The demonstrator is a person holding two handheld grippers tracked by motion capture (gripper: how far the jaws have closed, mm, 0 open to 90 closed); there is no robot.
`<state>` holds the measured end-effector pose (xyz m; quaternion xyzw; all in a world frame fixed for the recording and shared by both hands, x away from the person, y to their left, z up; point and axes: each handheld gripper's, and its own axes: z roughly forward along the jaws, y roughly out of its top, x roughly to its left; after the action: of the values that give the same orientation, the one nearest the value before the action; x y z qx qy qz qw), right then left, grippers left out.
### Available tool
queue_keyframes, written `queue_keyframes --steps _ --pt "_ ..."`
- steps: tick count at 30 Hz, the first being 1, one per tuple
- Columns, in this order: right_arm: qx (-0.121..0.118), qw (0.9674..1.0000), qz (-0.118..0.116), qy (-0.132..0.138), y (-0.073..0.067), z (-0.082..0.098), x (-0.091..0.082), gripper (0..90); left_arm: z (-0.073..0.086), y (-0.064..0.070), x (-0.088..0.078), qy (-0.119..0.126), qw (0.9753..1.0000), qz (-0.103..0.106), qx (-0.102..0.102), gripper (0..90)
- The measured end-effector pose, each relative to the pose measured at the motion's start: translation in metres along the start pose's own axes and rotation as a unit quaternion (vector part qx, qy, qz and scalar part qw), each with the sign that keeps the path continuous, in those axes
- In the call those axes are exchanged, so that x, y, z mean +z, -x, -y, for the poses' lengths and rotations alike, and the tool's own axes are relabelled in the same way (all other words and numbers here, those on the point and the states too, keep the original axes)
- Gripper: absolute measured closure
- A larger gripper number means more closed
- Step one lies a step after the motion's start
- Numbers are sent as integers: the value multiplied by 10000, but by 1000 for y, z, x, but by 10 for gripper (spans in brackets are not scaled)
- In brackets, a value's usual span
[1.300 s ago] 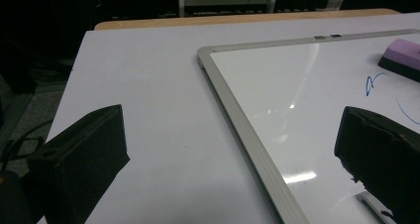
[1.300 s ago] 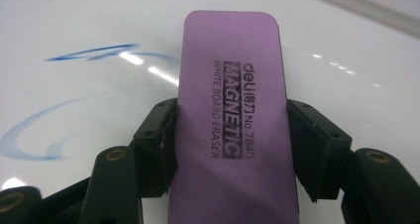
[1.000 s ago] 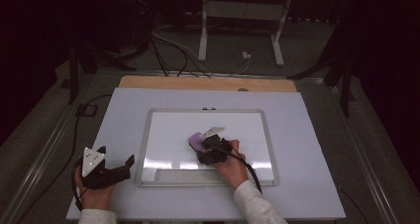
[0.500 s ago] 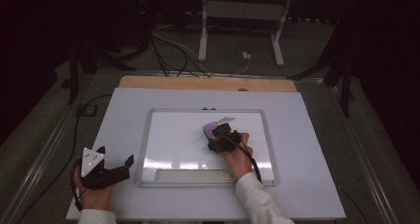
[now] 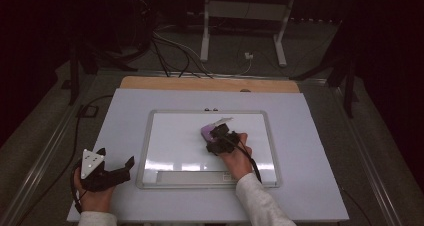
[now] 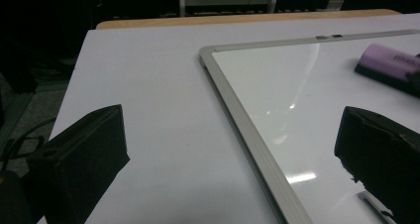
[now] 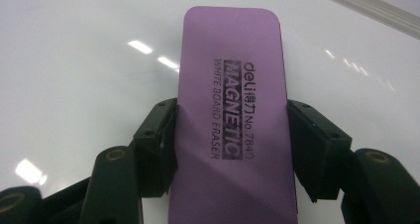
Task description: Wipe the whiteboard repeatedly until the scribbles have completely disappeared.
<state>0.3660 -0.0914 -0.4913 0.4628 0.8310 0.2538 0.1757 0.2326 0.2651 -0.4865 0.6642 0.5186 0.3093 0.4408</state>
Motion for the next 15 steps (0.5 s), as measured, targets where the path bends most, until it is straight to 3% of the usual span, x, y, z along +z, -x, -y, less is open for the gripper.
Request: queue_keyframes --steps 2,3,5,6,7,8,11,12,13,15 --pt "296 9994 157 -58 10 0 0 412 0 0 0 4 10000 4 7 8" --pt "311 9994 138 -52 11 0 0 412 0 1 0 -1 10000 8 14 8" --pt "169 9997 186 -44 6 0 0 412 0 1 2 -18 10000 7 15 8" --pt "4 9999 -118 -49 -2 -1 0 412 0 2 2 -21 10000 14 18 8" --pt "-172 9995 -271 -41 -9 -2 0 412 -1 3 2 -26 10000 17 36 8" --pt "-172 9995 -271 -41 -9 -2 0 412 -1 3 2 -30 10000 19 48 8" --pt "-762 9944 -723 -103 -31 -4 -2 412 -1 3 2 -23 10000 22 47 8" --pt "-880 9934 -725 -111 -35 -5 -2 412 -1 3 2 -23 10000 20 44 8" --pt "-909 9934 -685 -125 -37 -6 -3 412 -1 2 2 -16 10000 18 28 8" --pt "-733 9954 -599 -132 -30 -7 -1 412 0 1 1 -16 10000 10 25 8"
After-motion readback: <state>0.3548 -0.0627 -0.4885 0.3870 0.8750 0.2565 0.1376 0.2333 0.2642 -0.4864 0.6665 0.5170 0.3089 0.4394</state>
